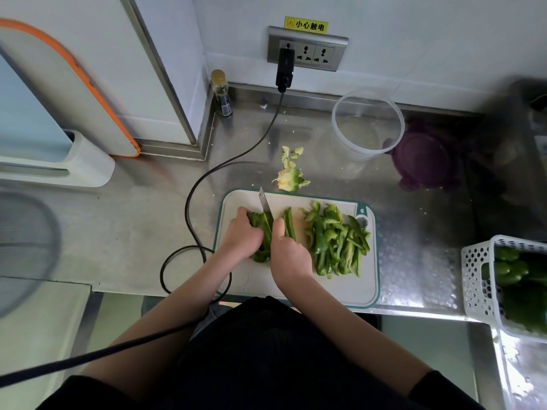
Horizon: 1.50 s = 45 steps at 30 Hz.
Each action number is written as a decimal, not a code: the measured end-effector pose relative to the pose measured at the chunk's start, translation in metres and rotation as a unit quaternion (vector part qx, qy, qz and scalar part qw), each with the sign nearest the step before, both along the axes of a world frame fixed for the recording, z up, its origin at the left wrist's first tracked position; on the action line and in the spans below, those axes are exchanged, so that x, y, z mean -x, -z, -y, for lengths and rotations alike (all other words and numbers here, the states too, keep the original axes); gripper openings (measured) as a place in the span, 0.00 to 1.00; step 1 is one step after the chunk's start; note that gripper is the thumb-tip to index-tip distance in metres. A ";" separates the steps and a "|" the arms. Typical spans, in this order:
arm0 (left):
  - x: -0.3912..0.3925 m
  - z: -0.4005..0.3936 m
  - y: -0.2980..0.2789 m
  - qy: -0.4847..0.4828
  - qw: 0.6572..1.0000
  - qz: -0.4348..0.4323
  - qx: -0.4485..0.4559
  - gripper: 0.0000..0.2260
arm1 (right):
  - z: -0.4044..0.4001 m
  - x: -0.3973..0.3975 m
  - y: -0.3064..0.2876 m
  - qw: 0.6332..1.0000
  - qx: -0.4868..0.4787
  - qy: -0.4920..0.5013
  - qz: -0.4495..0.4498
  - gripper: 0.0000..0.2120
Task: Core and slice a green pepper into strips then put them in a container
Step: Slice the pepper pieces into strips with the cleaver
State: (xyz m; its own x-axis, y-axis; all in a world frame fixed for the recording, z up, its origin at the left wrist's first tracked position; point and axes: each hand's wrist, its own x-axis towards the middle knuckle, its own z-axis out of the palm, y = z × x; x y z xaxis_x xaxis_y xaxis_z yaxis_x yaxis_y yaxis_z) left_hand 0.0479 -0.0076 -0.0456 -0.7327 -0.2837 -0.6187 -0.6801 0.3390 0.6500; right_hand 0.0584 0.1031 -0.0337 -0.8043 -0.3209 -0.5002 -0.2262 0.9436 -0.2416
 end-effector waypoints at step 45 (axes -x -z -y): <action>0.007 0.002 0.005 0.033 0.999 0.010 0.020 0.15 | -0.040 0.009 -0.004 0.969 0.154 0.193 0.000 0.08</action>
State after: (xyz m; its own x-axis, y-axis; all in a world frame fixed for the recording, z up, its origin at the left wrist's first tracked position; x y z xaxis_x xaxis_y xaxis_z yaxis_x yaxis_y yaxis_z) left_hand 0.0407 -0.0099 -0.0506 -0.7385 -0.2610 -0.6217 -0.6679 0.4088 0.6219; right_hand 0.0495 0.1430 -0.0294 -0.8945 -0.1300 -0.4277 0.1289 0.8411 -0.5253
